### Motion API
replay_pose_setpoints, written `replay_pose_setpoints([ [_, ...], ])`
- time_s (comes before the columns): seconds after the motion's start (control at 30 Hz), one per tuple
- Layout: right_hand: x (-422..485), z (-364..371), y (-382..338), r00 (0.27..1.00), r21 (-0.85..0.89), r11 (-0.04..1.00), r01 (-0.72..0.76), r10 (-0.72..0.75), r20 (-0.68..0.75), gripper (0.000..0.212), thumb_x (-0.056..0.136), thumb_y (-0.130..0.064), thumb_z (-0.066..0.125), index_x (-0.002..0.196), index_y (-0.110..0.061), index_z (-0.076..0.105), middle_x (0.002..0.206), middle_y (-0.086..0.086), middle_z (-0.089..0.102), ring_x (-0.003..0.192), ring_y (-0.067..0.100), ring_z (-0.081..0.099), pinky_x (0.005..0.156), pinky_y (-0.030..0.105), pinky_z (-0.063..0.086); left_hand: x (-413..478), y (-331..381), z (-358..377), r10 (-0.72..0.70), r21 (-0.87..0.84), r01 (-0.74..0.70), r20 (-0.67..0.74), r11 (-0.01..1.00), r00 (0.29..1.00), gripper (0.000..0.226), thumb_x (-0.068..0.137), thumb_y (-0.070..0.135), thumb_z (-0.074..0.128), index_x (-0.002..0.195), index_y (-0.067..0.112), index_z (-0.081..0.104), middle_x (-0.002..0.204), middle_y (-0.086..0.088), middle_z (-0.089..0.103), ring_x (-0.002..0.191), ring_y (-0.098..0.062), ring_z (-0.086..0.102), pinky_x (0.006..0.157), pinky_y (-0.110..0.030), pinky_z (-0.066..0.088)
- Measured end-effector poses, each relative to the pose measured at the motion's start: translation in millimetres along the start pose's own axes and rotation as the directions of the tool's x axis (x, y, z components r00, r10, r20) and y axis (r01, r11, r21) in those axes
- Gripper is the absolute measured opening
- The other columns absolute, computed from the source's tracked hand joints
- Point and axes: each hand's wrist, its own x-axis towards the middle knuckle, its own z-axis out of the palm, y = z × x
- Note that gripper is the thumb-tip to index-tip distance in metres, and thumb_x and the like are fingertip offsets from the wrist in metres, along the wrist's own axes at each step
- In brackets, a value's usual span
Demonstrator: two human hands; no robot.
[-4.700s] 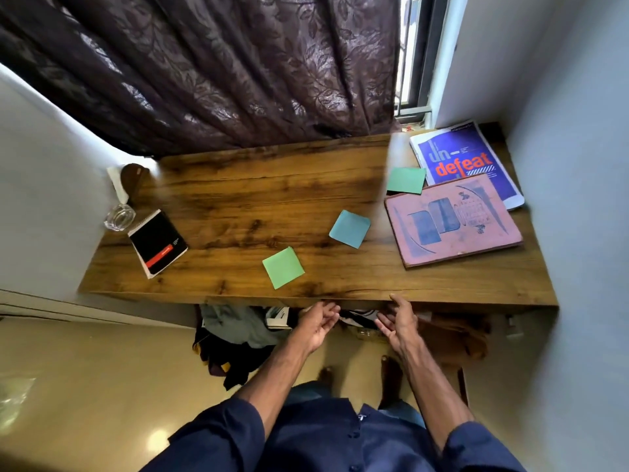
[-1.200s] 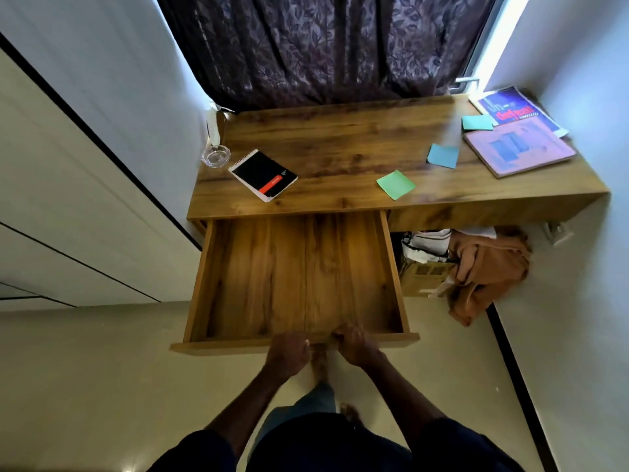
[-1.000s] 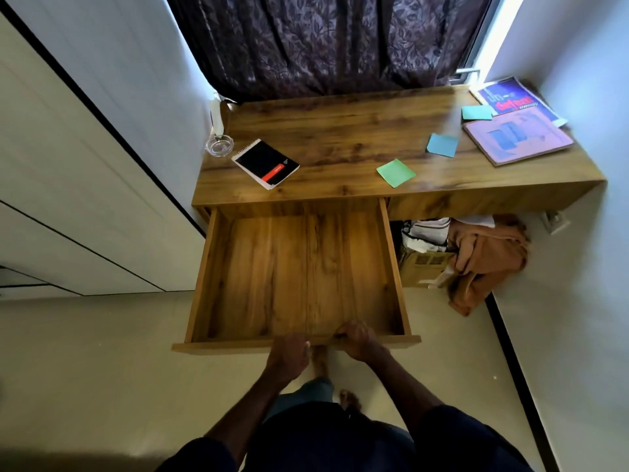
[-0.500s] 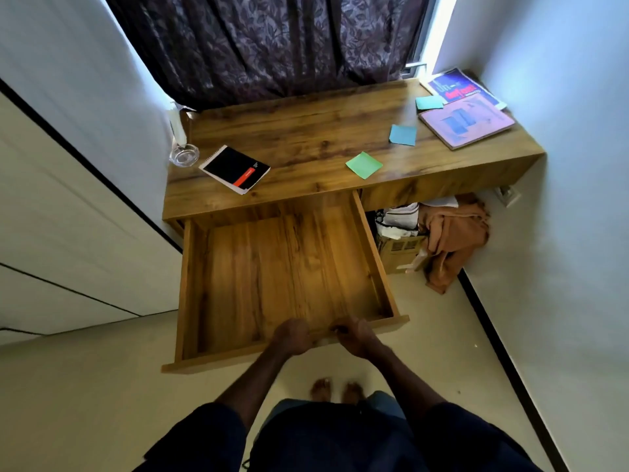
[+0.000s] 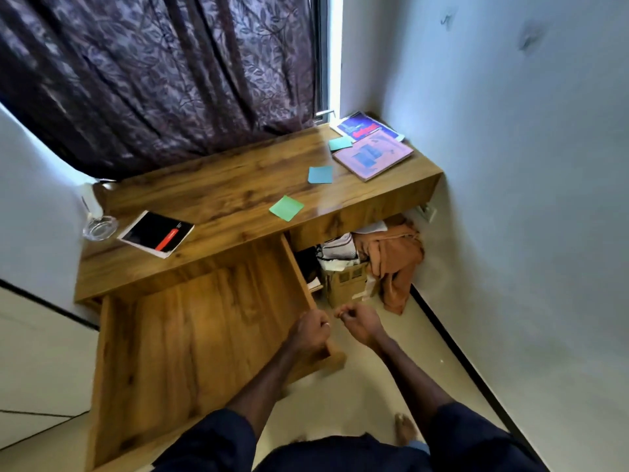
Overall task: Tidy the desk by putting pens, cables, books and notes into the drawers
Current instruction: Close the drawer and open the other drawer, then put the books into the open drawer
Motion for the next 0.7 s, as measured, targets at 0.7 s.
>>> replay_pose_setpoints([
  [0.7, 126, -209, 46, 1.0, 0.138, 0.99, 0.02, -0.018, -0.021, 0.015, 0.088, -0.016, 0.066, 0.095, -0.022, 0.079, 0.093, -0.005, 0.077, 0.089, 0.01, 0.072, 0.085, 0.035, 0.061, 177, 180, 35, -0.102, -0.063, 0.093, -0.148, 0.994, 0.984, 0.022, 0.09, 0.024, 0.061, 0.103, 0.017, 0.078, 0.089, 0.0, 0.075, 0.078, -0.012, 0.067, 0.067, -0.028, 0.053],
])
